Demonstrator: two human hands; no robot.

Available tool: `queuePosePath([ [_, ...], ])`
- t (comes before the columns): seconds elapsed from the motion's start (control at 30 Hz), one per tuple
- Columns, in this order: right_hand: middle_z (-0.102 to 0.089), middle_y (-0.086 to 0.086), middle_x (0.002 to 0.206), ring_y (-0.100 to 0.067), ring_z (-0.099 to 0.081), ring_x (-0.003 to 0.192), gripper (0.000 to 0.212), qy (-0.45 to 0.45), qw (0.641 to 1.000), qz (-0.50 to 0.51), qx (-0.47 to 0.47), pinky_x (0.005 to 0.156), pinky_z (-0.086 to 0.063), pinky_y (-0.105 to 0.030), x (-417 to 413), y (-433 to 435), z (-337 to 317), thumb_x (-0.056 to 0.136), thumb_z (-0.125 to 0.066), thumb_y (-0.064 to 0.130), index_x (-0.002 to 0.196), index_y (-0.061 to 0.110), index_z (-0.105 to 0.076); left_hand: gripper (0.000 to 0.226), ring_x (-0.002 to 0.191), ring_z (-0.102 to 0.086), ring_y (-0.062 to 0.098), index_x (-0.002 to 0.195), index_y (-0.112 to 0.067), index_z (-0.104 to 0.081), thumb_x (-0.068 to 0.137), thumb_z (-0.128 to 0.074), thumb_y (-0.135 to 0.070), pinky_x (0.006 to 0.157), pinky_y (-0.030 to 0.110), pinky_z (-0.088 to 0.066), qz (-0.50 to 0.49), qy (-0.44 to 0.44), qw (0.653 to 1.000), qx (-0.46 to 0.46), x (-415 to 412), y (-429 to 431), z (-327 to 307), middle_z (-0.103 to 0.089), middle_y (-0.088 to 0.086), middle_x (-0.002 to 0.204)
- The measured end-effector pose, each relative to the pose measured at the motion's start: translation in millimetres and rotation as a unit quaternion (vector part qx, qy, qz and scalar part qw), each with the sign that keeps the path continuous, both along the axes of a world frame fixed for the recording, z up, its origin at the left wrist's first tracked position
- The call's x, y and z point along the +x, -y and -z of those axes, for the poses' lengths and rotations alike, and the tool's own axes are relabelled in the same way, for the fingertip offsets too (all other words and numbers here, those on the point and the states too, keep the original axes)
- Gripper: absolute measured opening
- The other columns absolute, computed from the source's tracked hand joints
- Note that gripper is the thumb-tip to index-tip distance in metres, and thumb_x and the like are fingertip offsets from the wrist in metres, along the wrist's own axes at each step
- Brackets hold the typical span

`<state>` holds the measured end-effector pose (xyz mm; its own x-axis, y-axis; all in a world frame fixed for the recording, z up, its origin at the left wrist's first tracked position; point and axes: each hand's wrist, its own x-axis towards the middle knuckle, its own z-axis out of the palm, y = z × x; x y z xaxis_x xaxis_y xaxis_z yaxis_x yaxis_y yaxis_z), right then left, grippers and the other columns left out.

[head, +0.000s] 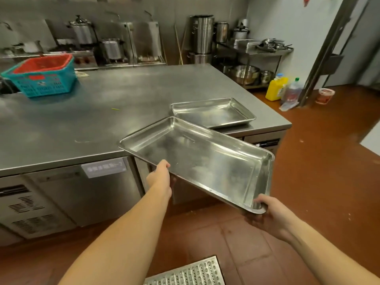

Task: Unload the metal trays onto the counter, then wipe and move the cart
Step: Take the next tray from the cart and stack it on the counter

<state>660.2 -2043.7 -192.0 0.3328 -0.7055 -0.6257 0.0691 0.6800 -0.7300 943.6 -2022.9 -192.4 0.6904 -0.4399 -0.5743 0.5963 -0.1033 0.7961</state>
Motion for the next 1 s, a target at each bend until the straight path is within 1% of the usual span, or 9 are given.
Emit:
queuePosePath([
  [0.07, -0.061, -0.016, 0.078, -0.024, -0.063, 0.047, 0.023, 0.006, 1.0, 0.021, -0.001, 0.076, -0.048, -0.042, 10, 12, 0, 0.081, -0.042, -0.002, 0.102, -0.001, -0.051, 0.032, 0.091, -0.064, 0.027, 0.095, -0.011, -0.06, 0.07, -0.068, -0.03, 0.087, 0.042, -0.053, 0.026, 0.008, 1.0, -0.007, 6, 20, -2, -0.064, 0.007, 0.093],
  [0.13, -0.064, -0.021, 0.082, -0.023, -0.065, 0.049, 0.032, 0.018, 0.999, 0.037, -0.003, 0.075, -0.048, -0.04, 18, 25, 3, 0.081, -0.04, -0.001, 0.111, -0.002, -0.052, 0.044, 0.1, -0.064, 0.026, 0.103, -0.014, -0.063, 0.07, -0.073, -0.042, 0.093, 0.044, -0.051, 0.049, 0.01, 0.998, -0.031, 7, 42, -1, -0.067, 0.004, 0.104],
  [0.23, -0.066, -0.024, 0.088, -0.023, -0.068, 0.053, 0.033, 0.015, 0.998, 0.056, -0.017, 0.066, -0.051, -0.034, 30, 47, 7, 0.082, -0.041, 0.0, 0.111, -0.002, -0.055, 0.063, 0.104, -0.064, 0.025, 0.115, -0.023, -0.063, 0.063, -0.078, -0.055, 0.088, 0.042, -0.052, 0.141, -0.013, 0.989, -0.044, -2, 69, 4, -0.068, 0.0, 0.114],
  [0.3, -0.068, -0.022, 0.086, -0.026, -0.071, 0.064, 0.031, 0.006, 0.998, 0.066, -0.023, 0.058, -0.054, -0.029, 38, 65, 13, 0.082, -0.044, 0.001, 0.11, -0.002, -0.056, 0.051, 0.098, -0.066, 0.025, 0.114, -0.025, -0.061, 0.072, -0.077, -0.048, 0.077, 0.041, -0.054, 0.196, -0.027, 0.979, -0.043, -19, 81, 5, -0.068, 0.0, 0.11],
  [0.43, -0.059, -0.022, 0.089, -0.038, -0.066, 0.085, 0.02, -0.003, 0.996, 0.089, -0.024, 0.057, -0.058, -0.032, 47, 112, 28, 0.083, -0.049, 0.0, 0.103, 0.001, -0.05, 0.043, 0.085, -0.066, 0.025, 0.119, -0.019, -0.052, 0.082, -0.073, -0.025, 0.076, 0.049, -0.054, 0.252, -0.039, 0.966, -0.027, -48, 113, 9, -0.065, 0.005, 0.11],
  [0.53, -0.058, -0.013, 0.078, -0.042, -0.067, 0.096, 0.009, -0.007, 0.996, 0.083, -0.019, 0.066, -0.056, -0.037, 36, 152, 27, 0.083, -0.049, -0.001, 0.091, 0.004, -0.049, 0.038, 0.088, -0.066, 0.028, 0.12, -0.013, -0.051, 0.086, -0.068, -0.018, 0.073, 0.05, -0.054, 0.229, -0.047, 0.972, -0.013, -53, 145, 6, -0.062, 0.007, 0.11],
  [0.67, -0.062, -0.015, 0.087, -0.041, -0.067, 0.095, 0.008, -0.027, 0.998, 0.046, -0.019, 0.069, -0.055, -0.038, 16, 208, 20, 0.083, -0.048, -0.001, 0.088, 0.002, -0.053, 0.013, 0.085, -0.064, 0.031, 0.102, -0.01, -0.054, 0.091, -0.061, -0.012, 0.08, 0.051, -0.053, 0.177, -0.043, 0.983, 0.009, -54, 190, 6, -0.061, 0.011, 0.098],
  [0.83, -0.056, 0.0, 0.047, -0.024, -0.06, 0.061, 0.014, -0.08, 0.996, -0.005, -0.047, 0.08, -0.055, -0.043, -5, 268, 13, 0.081, -0.048, -0.004, 0.074, 0.007, -0.053, 0.013, 0.089, -0.065, 0.034, 0.101, -0.01, -0.052, 0.091, -0.059, -0.014, 0.065, 0.045, -0.053, 0.149, -0.078, 0.985, 0.03, -68, 226, 18, -0.062, 0.014, 0.095],
  [1.0, -0.061, -0.01, 0.068, -0.028, -0.061, 0.074, 0.014, -0.107, 0.992, -0.042, -0.06, 0.083, -0.055, -0.044, -13, 319, 11, 0.077, -0.049, -0.004, 0.078, 0.002, -0.061, 0.02, 0.076, -0.069, 0.026, 0.11, -0.012, -0.054, 0.09, -0.057, -0.016, 0.07, 0.037, -0.053, 0.129, -0.071, 0.988, 0.053, -64, 256, 34, -0.065, 0.011, 0.106],
])
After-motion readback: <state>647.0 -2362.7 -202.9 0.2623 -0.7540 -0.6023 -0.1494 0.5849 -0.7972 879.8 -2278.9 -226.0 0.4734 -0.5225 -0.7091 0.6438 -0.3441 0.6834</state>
